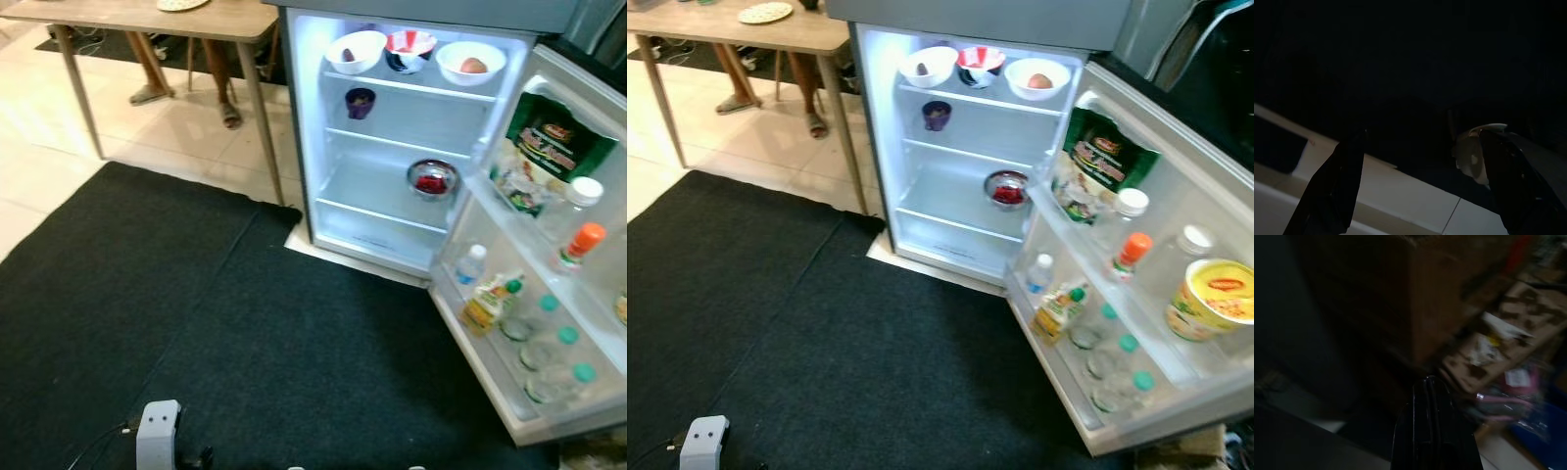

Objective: Restocking fridge

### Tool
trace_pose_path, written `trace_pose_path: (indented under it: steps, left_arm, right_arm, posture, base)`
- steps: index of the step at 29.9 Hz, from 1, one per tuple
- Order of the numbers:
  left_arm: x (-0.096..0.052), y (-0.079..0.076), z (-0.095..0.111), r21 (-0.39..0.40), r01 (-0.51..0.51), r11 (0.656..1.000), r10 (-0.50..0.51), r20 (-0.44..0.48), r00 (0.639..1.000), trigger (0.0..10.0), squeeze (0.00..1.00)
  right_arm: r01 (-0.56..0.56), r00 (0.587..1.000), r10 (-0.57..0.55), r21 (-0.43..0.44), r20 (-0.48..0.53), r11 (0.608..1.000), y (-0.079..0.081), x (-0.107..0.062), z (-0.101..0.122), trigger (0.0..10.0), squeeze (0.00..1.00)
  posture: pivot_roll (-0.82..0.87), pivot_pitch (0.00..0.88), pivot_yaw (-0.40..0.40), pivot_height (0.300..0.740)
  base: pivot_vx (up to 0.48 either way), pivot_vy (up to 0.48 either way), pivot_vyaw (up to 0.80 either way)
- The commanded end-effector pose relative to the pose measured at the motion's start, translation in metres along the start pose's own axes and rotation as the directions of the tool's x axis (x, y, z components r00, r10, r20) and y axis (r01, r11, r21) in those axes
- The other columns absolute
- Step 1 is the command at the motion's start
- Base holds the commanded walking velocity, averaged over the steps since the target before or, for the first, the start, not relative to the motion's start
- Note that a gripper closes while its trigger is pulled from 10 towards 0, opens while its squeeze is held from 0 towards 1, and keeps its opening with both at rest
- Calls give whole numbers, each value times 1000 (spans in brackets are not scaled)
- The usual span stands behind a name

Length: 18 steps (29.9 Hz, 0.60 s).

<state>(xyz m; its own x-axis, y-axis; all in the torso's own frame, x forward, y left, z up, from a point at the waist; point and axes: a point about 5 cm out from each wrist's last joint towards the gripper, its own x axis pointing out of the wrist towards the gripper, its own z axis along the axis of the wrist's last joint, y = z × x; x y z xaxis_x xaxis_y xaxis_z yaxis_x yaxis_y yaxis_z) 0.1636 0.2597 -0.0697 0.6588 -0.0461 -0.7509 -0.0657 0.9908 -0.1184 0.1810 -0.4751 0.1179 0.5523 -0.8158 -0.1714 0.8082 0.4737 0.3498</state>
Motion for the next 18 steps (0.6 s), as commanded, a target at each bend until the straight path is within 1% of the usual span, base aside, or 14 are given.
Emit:
trace_pose_path:
  steps: [1,4,5,6,7,8,9,12,13,14,15,16,17,18]
  left_arm:
    - [-4,-1,-15,-28,-6,1000,5,-35,999,10000,0]
    - [-6,-4,-25,-26,5,1000,-6,-67,998,10000,0]
    - [-6,-4,-25,-26,5,1000,-6,-67,998,10000,0]
    - [-6,-5,-27,-24,8,1000,-10,-74,997,10000,0]
    - [-6,-5,-27,-24,8,1000,-10,-74,997,10000,0]
    - [-6,-6,-29,-23,11,1000,-12,-79,997,10000,0]
    - [-6,-6,-29,-23,11,1000,-12,-79,997,10000,0]
    - [-7,-7,-32,-18,16,1000,-18,-98,995,10000,0]
    - [-7,-7,-32,-18,16,1000,-18,-98,995,10000,0]
    - [-7,-7,-33,-16,17,1000,-19,-103,994,10000,0]
    - [-7,-7,-33,-16,17,1000,-19,-103,994,10000,0]
    - [-7,-8,-34,-14,19,1000,-20,-109,994,10000,0]
    - [-6,-9,-34,-14,19,1000,-21,-110,994,10000,0]
    - [-6,-10,-34,-15,21,1000,-22,-110,994,10000,0]
  right_arm:
    - [-129,991,129,19,30,991,18,3,8,10000,0]
    - [-338,941,337,53,12,940,32,1,5,10000,0]
    - [-338,941,337,53,12,940,32,1,5,10000,0]
    - [-398,917,398,64,9,915,35,0,5,10000,0]
    - [-398,917,398,64,9,915,35,0,5,10000,0]
    - [-454,891,455,62,3,889,37,-2,5,10000,0]
    - [-454,891,455,62,3,889,37,-2,5,10000,0]
    - [-642,763,646,78,-39,763,45,-9,1,10000,0]
    - [-642,763,646,78,-39,763,45,-9,1,10000,0]
    - [-690,717,694,83,-57,719,48,-11,-1,10000,0]
    - [-690,717,694,83,-57,719,48,-11,-1,10000,0]
    - [-804,571,809,105,-143,586,57,-21,-14,10000,0]
    - [-837,511,841,120,-176,534,59,-25,-20,10000,0]
    - [-880,410,880,150,-239,451,65,-33,-32,10000,0]
  posture:
    - [-87,218,49,740]
    - [-97,218,50,740]
    - [-97,218,50,740]
    - [-99,219,48,740]
    - [-99,219,48,740]
    - [-105,217,49,740]
    - [-105,217,49,740]
    - [-121,213,48,740]
    - [-121,213,48,740]
    - [-126,211,46,740]
    - [-126,211,46,740]
    - [-131,207,40,740]
    - [-131,207,40,740]
    - [-135,205,33,740]
  base:
    - [0,0,0]
    - [0,0,0]
    - [0,0,0]
    - [0,0,0]
    - [0,0,0]
    - [0,0,0]
    - [0,0,0]
    - [0,0,0]
    - [0,0,0]
    - [0,0,0]
    - [0,0,0]
    - [0,0,0]
    - [0,0,0]
    - [0,0,0]
